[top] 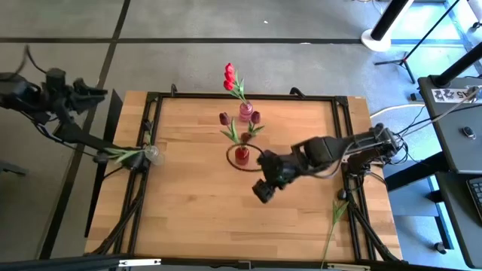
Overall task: Sort flowers into vase by color
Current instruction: Put the black flower into the transparent vase
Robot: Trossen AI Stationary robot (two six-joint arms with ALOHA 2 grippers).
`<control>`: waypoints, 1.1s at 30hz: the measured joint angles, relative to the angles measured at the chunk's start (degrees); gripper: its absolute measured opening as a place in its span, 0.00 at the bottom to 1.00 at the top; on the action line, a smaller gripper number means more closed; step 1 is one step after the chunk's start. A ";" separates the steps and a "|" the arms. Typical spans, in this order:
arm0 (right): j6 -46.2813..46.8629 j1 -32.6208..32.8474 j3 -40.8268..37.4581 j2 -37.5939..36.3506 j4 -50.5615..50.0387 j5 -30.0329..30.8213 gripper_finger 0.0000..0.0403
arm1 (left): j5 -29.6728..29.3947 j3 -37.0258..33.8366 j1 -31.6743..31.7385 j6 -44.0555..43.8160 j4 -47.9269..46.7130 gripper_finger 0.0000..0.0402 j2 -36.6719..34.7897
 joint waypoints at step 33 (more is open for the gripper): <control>28.60 21.55 -56.38 0.11 5.14 -35.33 0.59 | 18.38 -17.05 1.01 5.73 31.89 0.49 0.04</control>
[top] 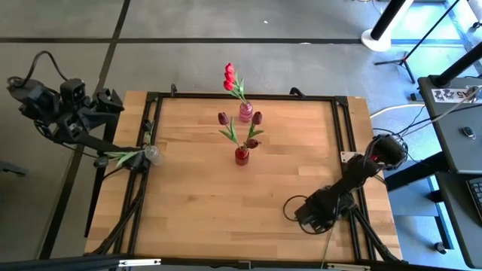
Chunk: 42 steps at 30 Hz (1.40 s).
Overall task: Sort flowers into vase by color
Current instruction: Put the black flower into the transparent vase
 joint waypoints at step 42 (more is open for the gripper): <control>33.44 -0.85 -19.84 -24.58 21.36 33.68 0.42 | -5.63 1.40 0.01 2.86 5.54 0.49 -0.02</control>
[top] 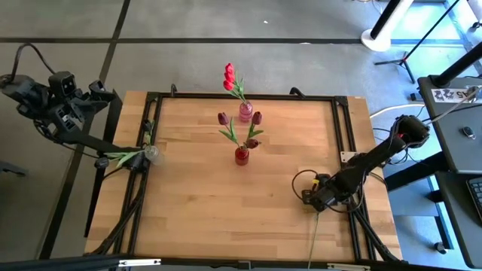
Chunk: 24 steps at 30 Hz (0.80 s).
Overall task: Sort flowers into vase by color
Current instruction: Put the black flower into the transparent vase
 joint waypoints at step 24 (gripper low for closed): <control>-87.98 -13.08 70.64 10.64 -5.51 34.68 0.01 | 1.64 -4.99 0.01 9.56 5.28 0.49 9.71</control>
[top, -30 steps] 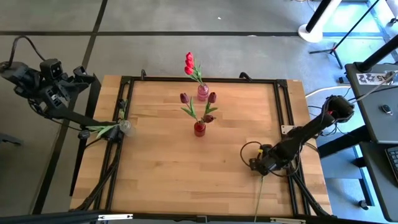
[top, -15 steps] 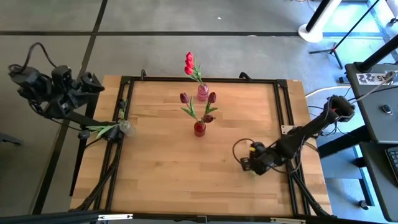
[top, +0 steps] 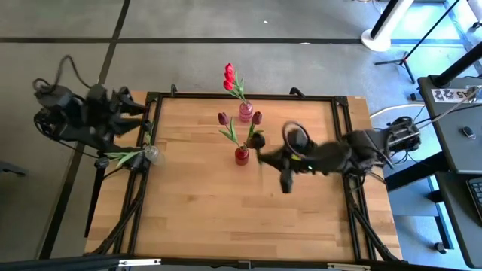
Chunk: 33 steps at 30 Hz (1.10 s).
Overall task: Sort flowers into vase by color
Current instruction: Put the black flower into the transparent vase
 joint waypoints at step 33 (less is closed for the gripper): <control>-39.26 -15.40 9.45 12.78 23.98 -29.21 0.00 | 9.17 -0.01 2.97 -2.06 18.87 0.49 29.46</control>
